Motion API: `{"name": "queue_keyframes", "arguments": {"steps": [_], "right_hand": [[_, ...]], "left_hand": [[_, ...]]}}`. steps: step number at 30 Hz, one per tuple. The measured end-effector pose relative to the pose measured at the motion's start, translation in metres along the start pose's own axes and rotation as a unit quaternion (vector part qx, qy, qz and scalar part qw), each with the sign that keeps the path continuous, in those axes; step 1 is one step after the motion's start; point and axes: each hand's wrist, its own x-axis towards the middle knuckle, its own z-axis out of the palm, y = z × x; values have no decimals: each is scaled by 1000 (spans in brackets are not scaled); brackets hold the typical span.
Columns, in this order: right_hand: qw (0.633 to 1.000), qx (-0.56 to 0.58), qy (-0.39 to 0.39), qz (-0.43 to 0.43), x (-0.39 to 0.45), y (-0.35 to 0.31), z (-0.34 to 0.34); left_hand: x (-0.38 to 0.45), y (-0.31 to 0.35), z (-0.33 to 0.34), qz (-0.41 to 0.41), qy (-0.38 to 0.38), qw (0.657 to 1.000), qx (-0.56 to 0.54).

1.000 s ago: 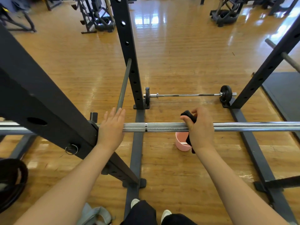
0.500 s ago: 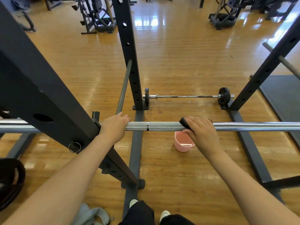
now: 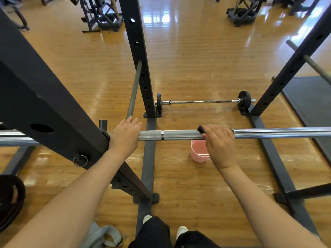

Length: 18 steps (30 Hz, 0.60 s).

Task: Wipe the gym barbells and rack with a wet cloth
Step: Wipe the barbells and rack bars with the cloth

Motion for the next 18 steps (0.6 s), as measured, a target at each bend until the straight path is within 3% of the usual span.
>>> {"name": "queue_keyframes", "arguments": {"steps": [6,9,14,16,18], "right_hand": [[983,-34,33,176,10,-18,15],[987,35,25,157,23,-8,3],[968,111,128,186,61,-9,-16],[970,112,159,148,76,-8,-16],[982,94,128,106,77,-5,-14]], "left_hand": [[-2,-1,0,3,20,1000,-18],[-2,-1,1,3,24,999,-25],[-3,0,1,-2,28,999,-37],[-3,0,1,-1,32,999,-39],[-4,0,1,0,31,999,-39]]}}
